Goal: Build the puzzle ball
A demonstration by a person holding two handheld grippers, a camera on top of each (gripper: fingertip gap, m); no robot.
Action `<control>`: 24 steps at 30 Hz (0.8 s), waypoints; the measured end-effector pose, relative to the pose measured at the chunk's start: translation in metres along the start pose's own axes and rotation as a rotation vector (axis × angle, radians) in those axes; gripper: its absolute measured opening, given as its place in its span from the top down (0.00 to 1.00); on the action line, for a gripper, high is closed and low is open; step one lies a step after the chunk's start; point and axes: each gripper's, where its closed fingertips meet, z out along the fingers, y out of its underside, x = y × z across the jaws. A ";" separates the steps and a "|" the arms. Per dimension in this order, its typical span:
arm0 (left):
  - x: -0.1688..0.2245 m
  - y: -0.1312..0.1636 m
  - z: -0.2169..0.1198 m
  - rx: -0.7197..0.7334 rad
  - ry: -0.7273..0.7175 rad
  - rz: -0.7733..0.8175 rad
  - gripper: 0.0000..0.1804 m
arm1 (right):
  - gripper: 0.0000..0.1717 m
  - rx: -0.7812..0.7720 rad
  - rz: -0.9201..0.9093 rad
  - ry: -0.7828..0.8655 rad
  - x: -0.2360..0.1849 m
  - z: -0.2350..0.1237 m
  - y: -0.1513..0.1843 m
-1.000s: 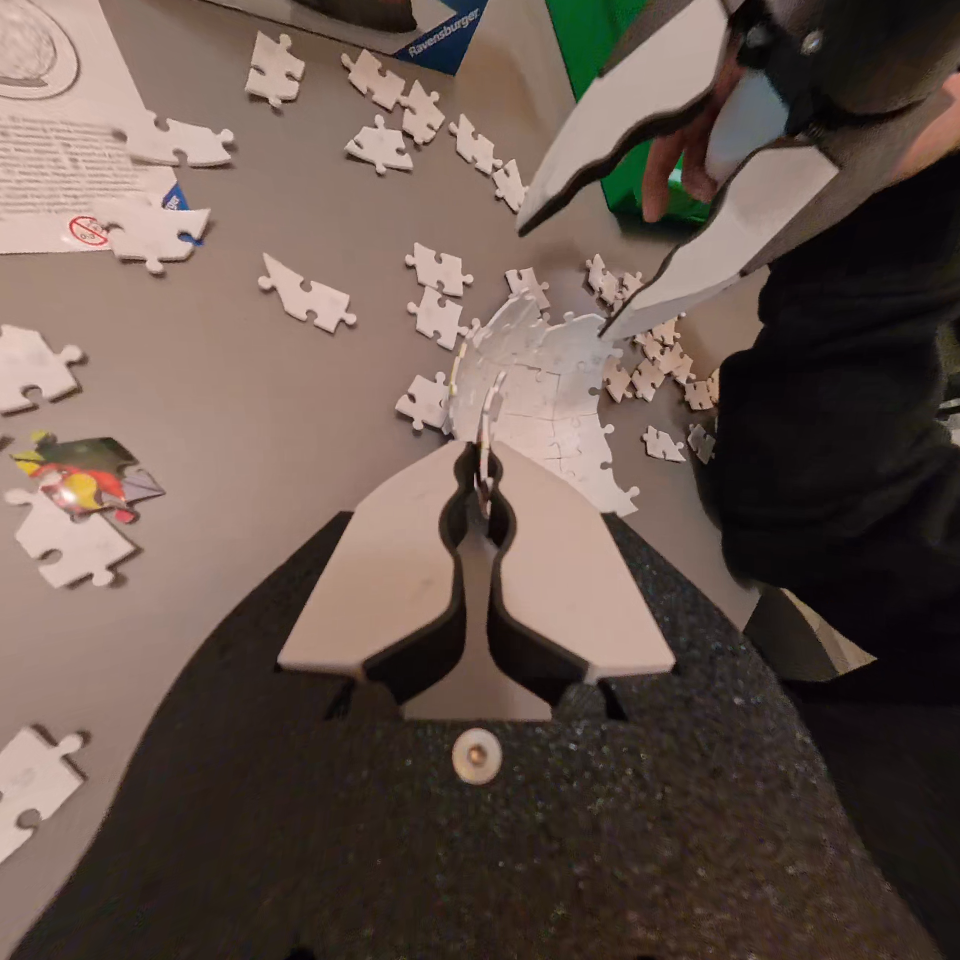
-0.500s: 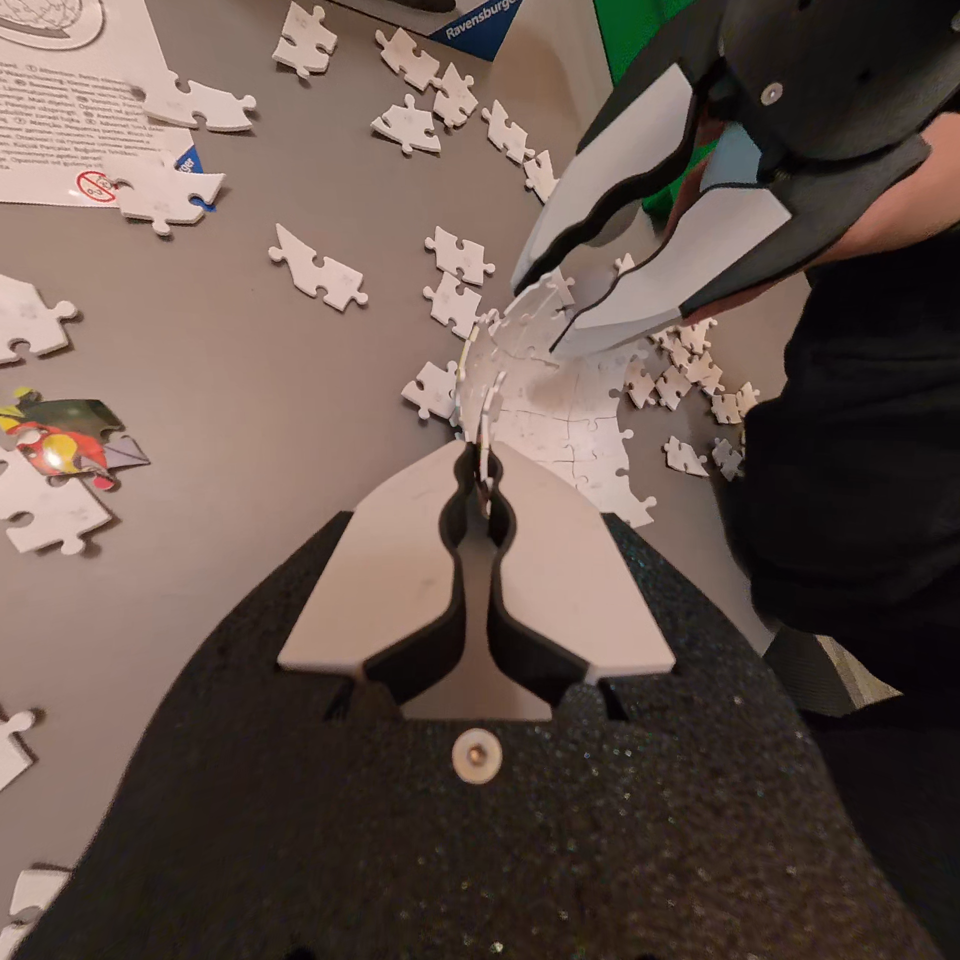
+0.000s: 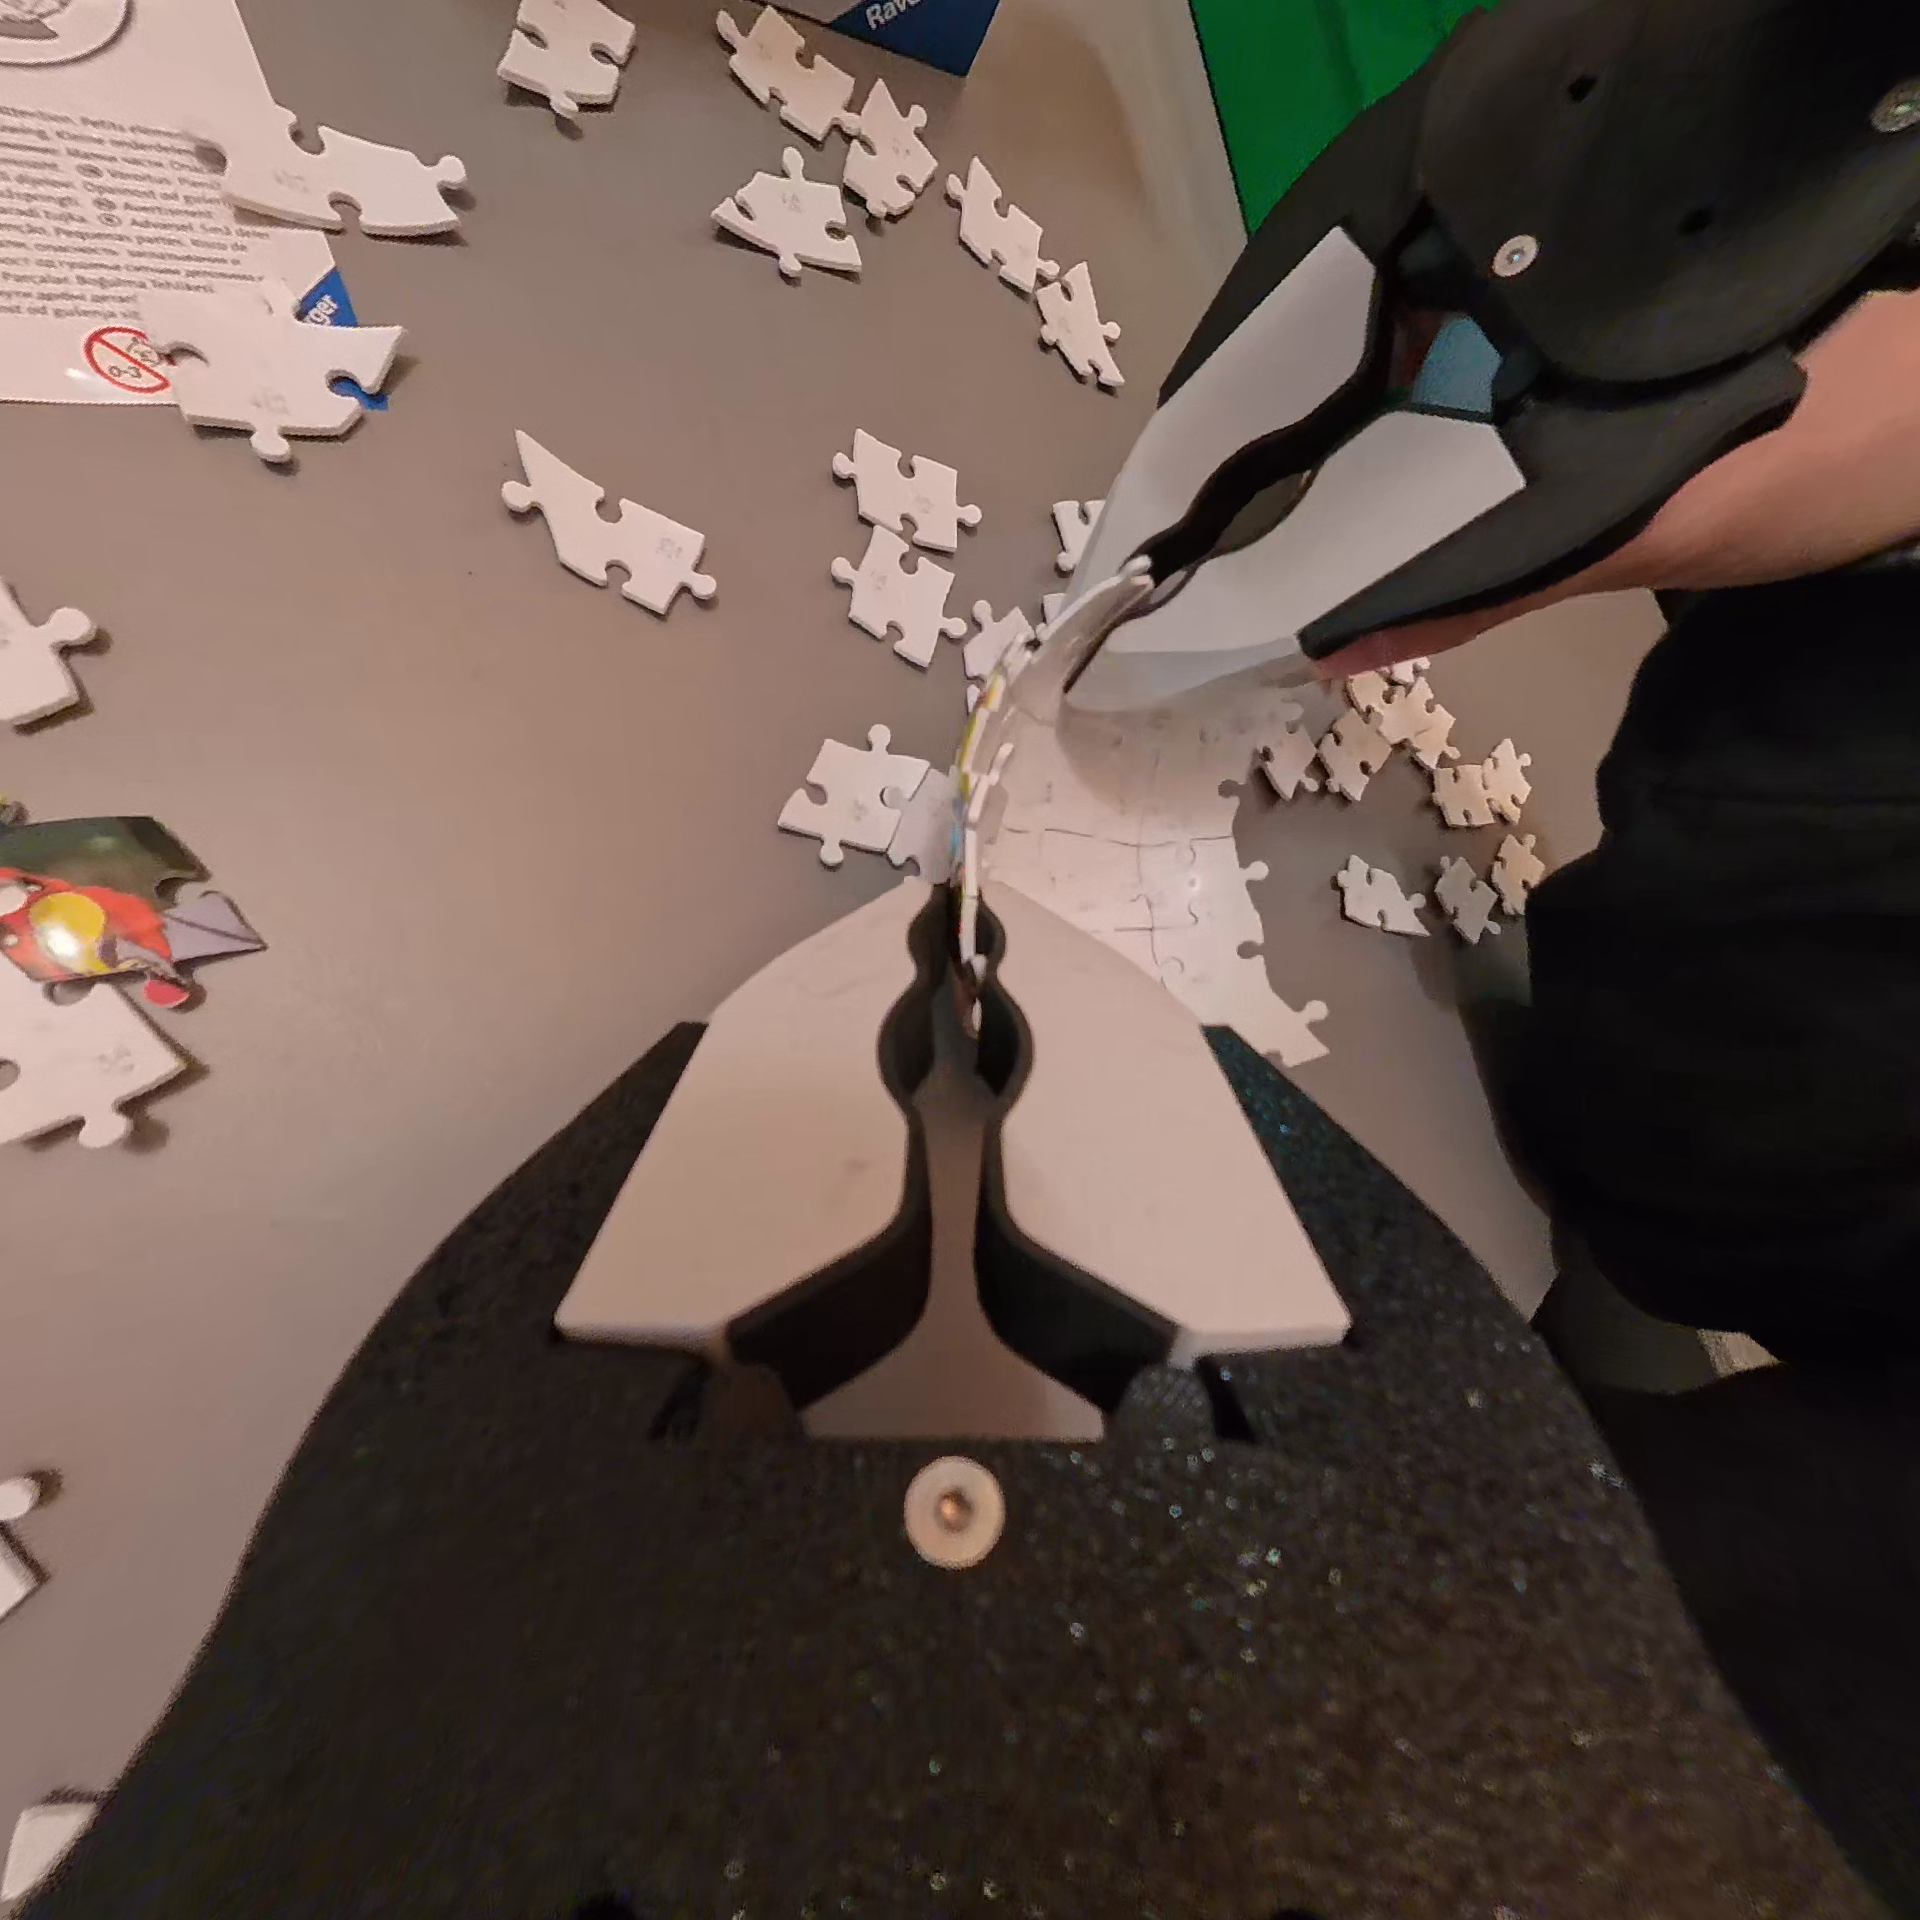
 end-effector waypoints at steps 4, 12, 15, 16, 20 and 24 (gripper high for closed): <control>0.000 0.000 -0.004 -0.012 -0.015 0.011 0.99 | 0.98 0.002 0.022 0.055 -0.004 -0.004 -0.002; -0.001 0.012 -0.002 -0.017 -0.027 -0.042 0.99 | 0.98 -0.029 0.079 0.190 -0.008 -0.007 -0.004; -0.002 0.017 -0.001 -0.015 -0.049 -0.055 0.99 | 0.98 -0.047 0.088 0.215 -0.008 -0.008 -0.003; -0.003 0.018 -0.001 -0.012 -0.063 -0.055 0.99 | 0.98 -0.046 0.086 0.220 -0.008 -0.008 -0.004; -0.006 0.018 0.000 0.007 -0.089 -0.080 0.99 | 0.97 -0.061 0.090 0.249 -0.008 -0.008 -0.003; -0.008 0.020 0.000 0.000 -0.101 -0.105 0.99 | 0.97 -0.077 0.075 0.297 -0.008 -0.011 -0.003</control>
